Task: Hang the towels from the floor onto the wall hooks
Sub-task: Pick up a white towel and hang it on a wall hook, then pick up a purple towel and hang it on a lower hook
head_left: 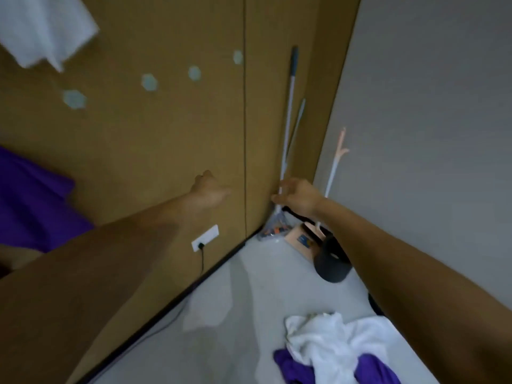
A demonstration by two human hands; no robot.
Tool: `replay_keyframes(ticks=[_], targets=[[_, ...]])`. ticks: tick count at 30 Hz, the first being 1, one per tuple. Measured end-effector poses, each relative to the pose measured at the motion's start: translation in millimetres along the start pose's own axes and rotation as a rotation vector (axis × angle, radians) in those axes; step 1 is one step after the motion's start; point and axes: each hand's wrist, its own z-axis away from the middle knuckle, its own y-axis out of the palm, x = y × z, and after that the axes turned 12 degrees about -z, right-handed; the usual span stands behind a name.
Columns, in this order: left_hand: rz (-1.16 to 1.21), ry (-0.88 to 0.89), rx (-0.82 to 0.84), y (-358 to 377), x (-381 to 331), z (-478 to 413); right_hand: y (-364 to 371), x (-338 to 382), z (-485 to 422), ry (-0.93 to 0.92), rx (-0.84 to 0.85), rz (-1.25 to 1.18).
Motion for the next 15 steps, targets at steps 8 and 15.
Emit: replay_keyframes(ticks=[8,15], targets=[[-0.062,0.247,0.391,204.5,-100.4,46.9,-66.7,-187.9,69.2,0.288,-0.002,0.077],[-0.217,0.202,0.627,331.5,-113.9,37.8,-43.3,-303.8,101.6,0.566,0.018,-0.12]])
